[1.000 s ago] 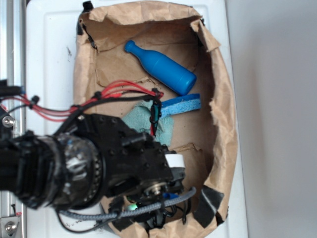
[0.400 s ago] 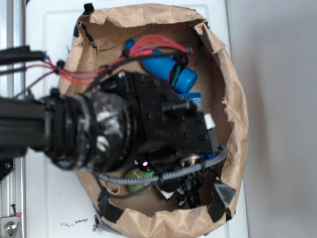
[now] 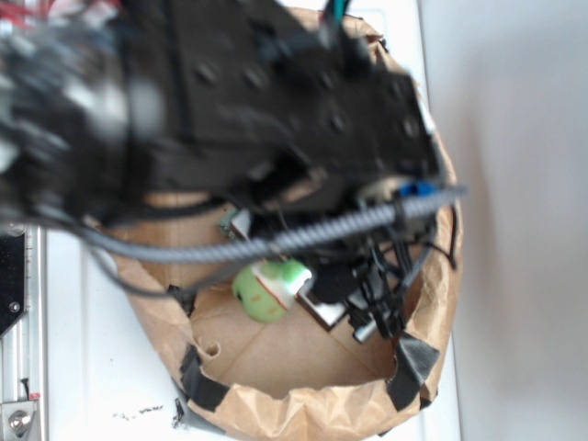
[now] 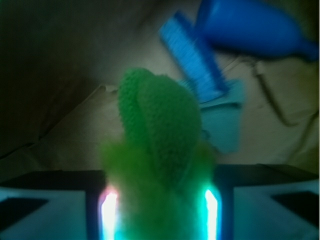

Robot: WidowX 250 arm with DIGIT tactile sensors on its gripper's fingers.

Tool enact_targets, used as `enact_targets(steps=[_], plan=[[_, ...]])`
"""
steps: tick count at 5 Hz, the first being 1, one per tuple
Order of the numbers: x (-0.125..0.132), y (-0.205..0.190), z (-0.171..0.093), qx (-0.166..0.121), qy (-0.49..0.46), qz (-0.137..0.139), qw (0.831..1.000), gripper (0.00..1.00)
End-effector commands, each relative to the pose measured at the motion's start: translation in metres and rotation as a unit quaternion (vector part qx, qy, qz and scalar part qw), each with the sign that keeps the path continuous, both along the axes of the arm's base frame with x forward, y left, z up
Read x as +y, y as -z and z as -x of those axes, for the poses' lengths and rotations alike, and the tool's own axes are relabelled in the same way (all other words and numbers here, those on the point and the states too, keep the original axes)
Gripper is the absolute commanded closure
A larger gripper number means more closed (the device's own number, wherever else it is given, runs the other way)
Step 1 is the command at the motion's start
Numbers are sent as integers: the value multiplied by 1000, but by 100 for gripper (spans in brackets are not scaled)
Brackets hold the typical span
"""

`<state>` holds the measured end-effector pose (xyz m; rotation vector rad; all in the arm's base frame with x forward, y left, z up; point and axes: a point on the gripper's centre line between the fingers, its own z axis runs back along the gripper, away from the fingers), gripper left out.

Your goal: Grab the green animal.

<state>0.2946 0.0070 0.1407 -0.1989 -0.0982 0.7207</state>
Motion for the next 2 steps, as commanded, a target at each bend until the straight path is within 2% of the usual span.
enact_targets(steps=[1, 2], plan=[[33, -59, 6, -48, -58, -10, 997, 100], [33, -62, 14, -87, -68, -45, 993, 100]])
